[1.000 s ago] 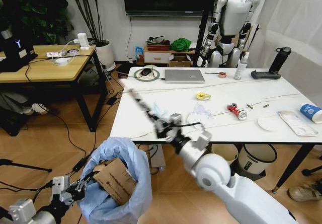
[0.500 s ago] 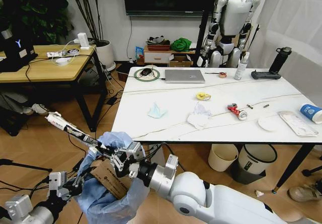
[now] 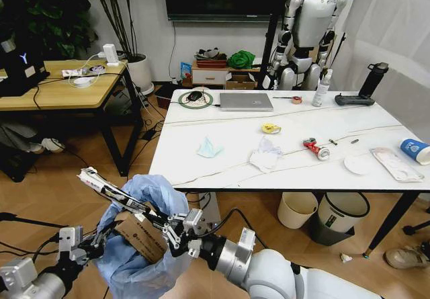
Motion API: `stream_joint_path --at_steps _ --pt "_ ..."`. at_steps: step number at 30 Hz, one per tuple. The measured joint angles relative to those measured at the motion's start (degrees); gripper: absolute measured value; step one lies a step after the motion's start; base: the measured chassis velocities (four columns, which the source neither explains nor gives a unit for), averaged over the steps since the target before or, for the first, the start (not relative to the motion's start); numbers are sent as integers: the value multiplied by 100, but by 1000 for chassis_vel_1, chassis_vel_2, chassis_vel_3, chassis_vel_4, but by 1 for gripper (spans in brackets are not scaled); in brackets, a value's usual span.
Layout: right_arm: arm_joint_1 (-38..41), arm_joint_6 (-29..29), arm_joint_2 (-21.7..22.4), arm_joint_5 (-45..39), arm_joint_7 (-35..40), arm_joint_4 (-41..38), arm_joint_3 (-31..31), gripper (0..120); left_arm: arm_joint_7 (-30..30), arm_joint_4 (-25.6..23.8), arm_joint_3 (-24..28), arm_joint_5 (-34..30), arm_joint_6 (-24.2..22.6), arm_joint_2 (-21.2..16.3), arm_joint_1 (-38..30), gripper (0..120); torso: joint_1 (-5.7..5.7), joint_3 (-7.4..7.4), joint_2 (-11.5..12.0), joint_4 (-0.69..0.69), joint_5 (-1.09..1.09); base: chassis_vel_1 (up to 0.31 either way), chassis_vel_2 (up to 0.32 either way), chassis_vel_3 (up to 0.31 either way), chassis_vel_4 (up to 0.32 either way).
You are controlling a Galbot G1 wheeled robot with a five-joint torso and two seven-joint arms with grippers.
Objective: Pick up the trash bin and place the trash from the table into it.
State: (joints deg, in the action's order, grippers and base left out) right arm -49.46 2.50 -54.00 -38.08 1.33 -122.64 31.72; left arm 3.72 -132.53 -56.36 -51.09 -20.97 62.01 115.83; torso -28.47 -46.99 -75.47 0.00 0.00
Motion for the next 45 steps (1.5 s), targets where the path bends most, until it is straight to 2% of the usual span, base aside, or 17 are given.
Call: stream_joint_path --at_steps 4,7,8,14,15,18,20,21,22,24,28,29,32,35,36,40,45 --pt "-13 0 -11 40 5 1 0 0 -15 0 16 -7 -11 3 -20 0 0 0 0 0 0 0 0 0 0" --pt "-69 0 -35 108 13 35 0 11 -27 -8 30 -25 -22 9 -31 0 0 0 0 -1 0 0 0 0 0" --pt "-69 0 -35 108 13 35 0 11 -27 -8 30 -25 -22 9 -31 0 0 0 0 -1 0 0 0 0 0" --pt "-93 -7 -147 174 88 126 -44 35 -35 -28 77 -30 -34 34 -49 0 0 0 0 0 0 0 0 0 0" --pt "-93 -7 -147 174 88 126 -44 35 -35 -28 77 -30 -34 34 -49 0 0 0 0 0 0 0 0 0 0" --pt "-55 -28 -298 146 99 137 -418 51 -37 -27 87 -30 -36 50 -68 0 0 0 0 -1 -2 0 0 0 0" --pt "13 -68 -419 50 138 157 -657 56 -37 -27 94 -29 -36 68 -69 0 0 0 0 -1 -1 0 0 0 0" --pt "98 -137 -540 -30 201 222 -860 63 -34 -22 105 -18 -37 95 -66 0 0 0 0 -1 -1 0 0 0 0" --pt "98 -137 -540 -30 201 222 -860 63 -34 -22 105 -18 -37 95 -66 0 0 0 0 -1 -1 0 0 0 0" --pt "244 -378 -738 -94 322 396 -1184 71 -26 -11 122 13 -33 143 -62 0 0 0 0 0 -1 0 0 0 0" --pt "465 -1095 -1253 -121 447 1027 -1736 88 2 -9 160 95 -9 251 -50 0 0 0 0 -1 -1 0 0 0 0" --pt "465 -1095 -1253 -121 447 1027 -1736 88 2 -9 160 95 -9 251 -50 0 0 0 0 -1 -1 0 0 0 0" --pt "698 -1422 -1613 -26 436 1680 -2009 98 65 -14 174 229 45 338 -10 0 0 -1 0 0 -1 0 0 0 0" --pt "976 -1578 -1886 217 358 2502 -2224 100 106 -51 193 299 87 423 48 0 0 -1 0 1 -1 0 0 0 0" --pt "976 -1578 -1886 217 358 2502 -2224 100 106 -51 193 299 87 423 48 0 0 -1 0 1 -1 0 0 0 0" --pt "1298 -1719 -2062 559 250 3554 -2337 100 128 -99 168 325 107 434 68 0 0 -1 0 -1 0 0 0 0 0" --pt "1480 -1858 -2124 805 167 4161 -2344 100 128 -109 158 321 109 428 66 0 0 -1 0 0 -1 0 0 0 0"
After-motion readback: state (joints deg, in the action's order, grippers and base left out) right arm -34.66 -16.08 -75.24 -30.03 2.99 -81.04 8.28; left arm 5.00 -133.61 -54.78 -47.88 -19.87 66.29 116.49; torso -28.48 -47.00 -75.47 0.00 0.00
